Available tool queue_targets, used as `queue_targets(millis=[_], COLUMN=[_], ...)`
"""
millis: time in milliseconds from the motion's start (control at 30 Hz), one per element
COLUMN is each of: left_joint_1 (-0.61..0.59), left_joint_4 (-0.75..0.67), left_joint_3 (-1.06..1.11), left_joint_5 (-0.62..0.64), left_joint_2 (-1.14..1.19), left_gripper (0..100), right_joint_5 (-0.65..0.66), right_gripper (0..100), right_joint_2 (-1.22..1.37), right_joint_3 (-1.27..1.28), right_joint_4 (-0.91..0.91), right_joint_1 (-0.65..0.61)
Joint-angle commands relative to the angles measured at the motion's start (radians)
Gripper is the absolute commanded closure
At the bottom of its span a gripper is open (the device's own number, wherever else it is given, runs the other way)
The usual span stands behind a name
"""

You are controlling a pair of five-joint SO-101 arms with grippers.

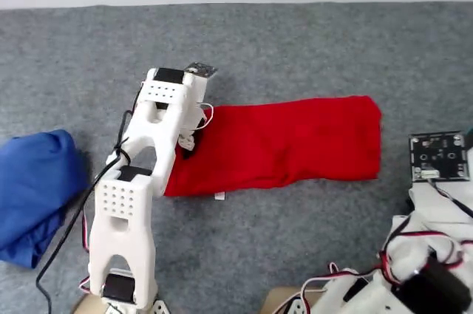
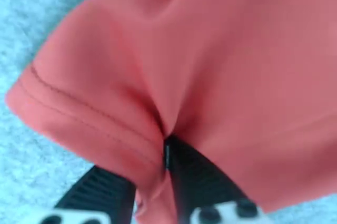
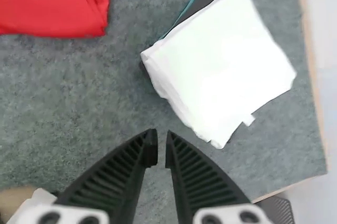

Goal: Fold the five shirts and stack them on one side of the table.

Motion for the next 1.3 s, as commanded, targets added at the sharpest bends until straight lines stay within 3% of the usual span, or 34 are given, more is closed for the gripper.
queue_targets(millis=[0, 400, 600, 833, 1267], left_joint_1=[-0.041, -0.368, -0.408, -0.267, 0.19], left_joint_4=[0.034, 0.121, 0.123, 0.123, 0.11], left_joint_3=[-0.028, -0.14, -0.176, -0.17, -0.177], left_joint_5=[0.0, -0.178, -0.192, -0.195, -0.103], left_joint_2=[-0.035, -0.112, -0.115, -0.273, -0.368], left_gripper=[100, 100, 100, 100, 100], right_joint_5=[0.006, 0.006, 0.006, 0.008, 0.0], right_gripper=[95.1, 95.1, 95.1, 95.1, 95.1], right_joint_2=[-0.001, -0.002, -0.002, -0.002, -0.002], right_joint_3=[-0.089, -0.13, -0.127, -0.126, -0.126], right_joint_4=[0.035, 0.035, 0.031, 0.03, 0.033], right_joint_1=[0.01, 0.01, 0.01, 0.01, 0.01])
